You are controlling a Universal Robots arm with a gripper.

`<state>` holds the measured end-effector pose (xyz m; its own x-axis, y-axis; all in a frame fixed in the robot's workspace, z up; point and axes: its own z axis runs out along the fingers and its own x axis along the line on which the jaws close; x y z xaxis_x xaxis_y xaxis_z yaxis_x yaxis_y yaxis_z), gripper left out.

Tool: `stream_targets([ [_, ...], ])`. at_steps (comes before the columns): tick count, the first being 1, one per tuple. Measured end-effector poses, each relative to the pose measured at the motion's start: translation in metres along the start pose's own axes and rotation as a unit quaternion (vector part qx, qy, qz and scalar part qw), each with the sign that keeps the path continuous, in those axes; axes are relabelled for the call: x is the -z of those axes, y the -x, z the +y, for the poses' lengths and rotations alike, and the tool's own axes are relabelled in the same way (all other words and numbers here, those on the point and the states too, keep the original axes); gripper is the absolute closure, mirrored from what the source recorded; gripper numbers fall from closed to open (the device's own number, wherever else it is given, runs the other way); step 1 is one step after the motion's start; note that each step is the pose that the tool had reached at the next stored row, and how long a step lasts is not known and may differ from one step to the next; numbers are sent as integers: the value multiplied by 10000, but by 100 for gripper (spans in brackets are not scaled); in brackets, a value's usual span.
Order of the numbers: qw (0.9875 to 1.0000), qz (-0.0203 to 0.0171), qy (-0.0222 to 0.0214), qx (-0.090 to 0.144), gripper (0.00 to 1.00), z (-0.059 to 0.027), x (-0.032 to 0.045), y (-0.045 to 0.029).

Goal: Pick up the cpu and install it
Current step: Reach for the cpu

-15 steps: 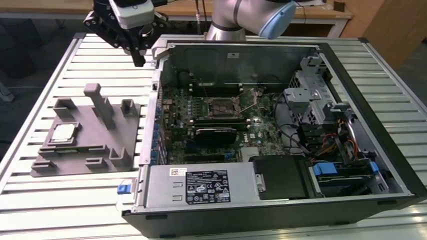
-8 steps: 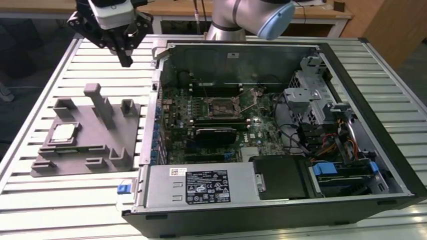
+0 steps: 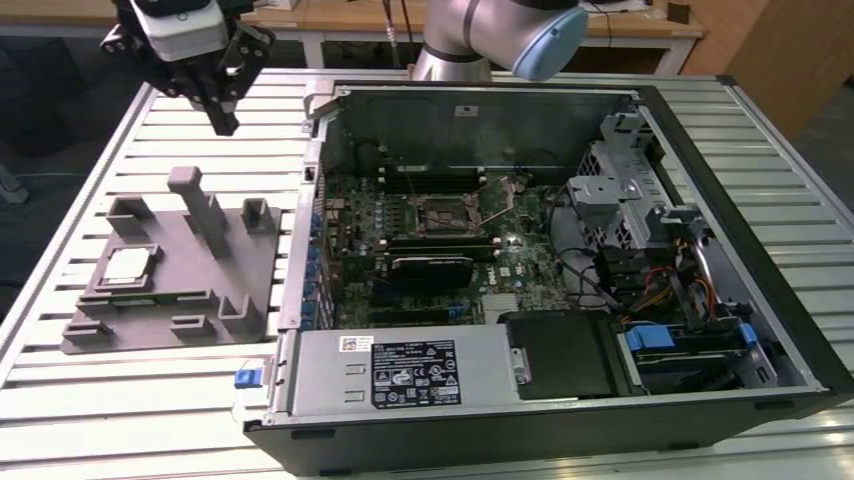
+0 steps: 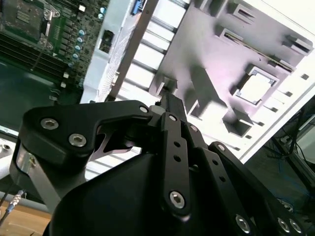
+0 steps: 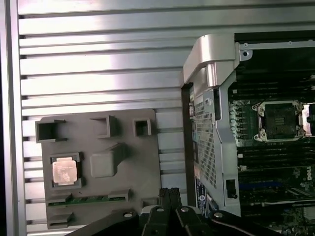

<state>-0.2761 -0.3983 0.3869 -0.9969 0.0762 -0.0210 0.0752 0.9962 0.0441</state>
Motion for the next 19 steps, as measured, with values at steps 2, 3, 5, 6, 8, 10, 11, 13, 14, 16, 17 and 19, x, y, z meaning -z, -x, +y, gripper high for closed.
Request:
stream_targets([
  [2,10000,8,0,0,89,-3,-3,-35],
  [3,10000,13,-1,0,89,-4,-5,-52],
  [5,10000,19,-1,-1,89,-7,-8,-90],
  [6,10000,22,-2,-1,89,-9,-10,-111],
  [8,10000,28,-2,-1,89,-12,-13,-148],
  [10,10000,33,-2,-2,89,-15,-16,-185],
  [11,10000,36,-2,-2,89,-16,-17,-206],
  [13,10000,40,-3,-1,89,-20,-19,-250],
  [14,10000,42,-3,-2,89,-22,-20,-273],
  [16,10000,44,-3,-2,89,-25,-22,-319],
  [17,10000,45,-3,-2,89,-27,-23,-342],
  [19,10000,49,-3,-2,89,-30,-25,-387],
])
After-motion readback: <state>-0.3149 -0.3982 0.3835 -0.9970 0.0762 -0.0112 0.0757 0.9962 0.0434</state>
